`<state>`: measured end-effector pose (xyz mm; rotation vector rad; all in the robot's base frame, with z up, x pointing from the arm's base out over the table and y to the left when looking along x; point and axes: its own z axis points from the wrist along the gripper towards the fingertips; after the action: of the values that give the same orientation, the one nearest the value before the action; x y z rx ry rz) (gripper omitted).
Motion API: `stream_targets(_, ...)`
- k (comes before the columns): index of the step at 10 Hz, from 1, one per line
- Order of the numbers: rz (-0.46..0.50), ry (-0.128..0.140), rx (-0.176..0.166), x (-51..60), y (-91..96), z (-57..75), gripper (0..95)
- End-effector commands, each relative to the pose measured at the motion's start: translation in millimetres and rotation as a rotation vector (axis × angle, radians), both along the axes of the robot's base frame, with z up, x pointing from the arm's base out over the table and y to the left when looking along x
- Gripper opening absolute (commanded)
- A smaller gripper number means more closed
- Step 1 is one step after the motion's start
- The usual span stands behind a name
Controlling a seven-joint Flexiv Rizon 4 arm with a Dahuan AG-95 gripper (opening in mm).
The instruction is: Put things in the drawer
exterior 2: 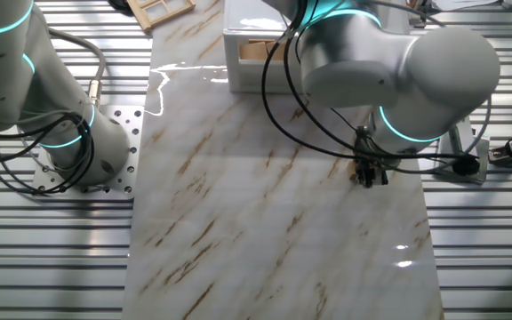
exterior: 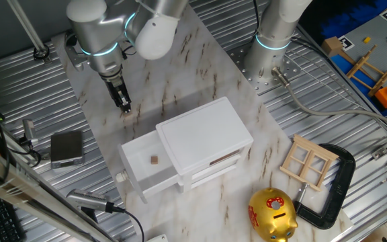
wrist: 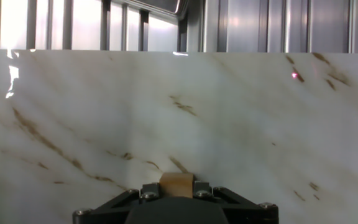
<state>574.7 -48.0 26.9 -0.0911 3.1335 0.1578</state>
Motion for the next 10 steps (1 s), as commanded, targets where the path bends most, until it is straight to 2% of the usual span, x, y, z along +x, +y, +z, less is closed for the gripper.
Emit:
stream_targets(1, 0.006, -0.006, -0.004, 0.3, -0.3, -1.1, 0.0)
stream_targets(4, 0.019, -0.012, -0.004, 1.2, -0.6, 1.9, 0.0)
stream_targets(5, 0.022, -0.011, -0.005, 3.6, -0.8, 6.6, 0.0)
stream_targets(8, 0.027, -0.009, -0.004, 7.6, -3.8, 30.8, 0.0)
stream_targets(10, 0.034, -0.002, -0.004, 10.7, -5.1, 53.8, 0.0)
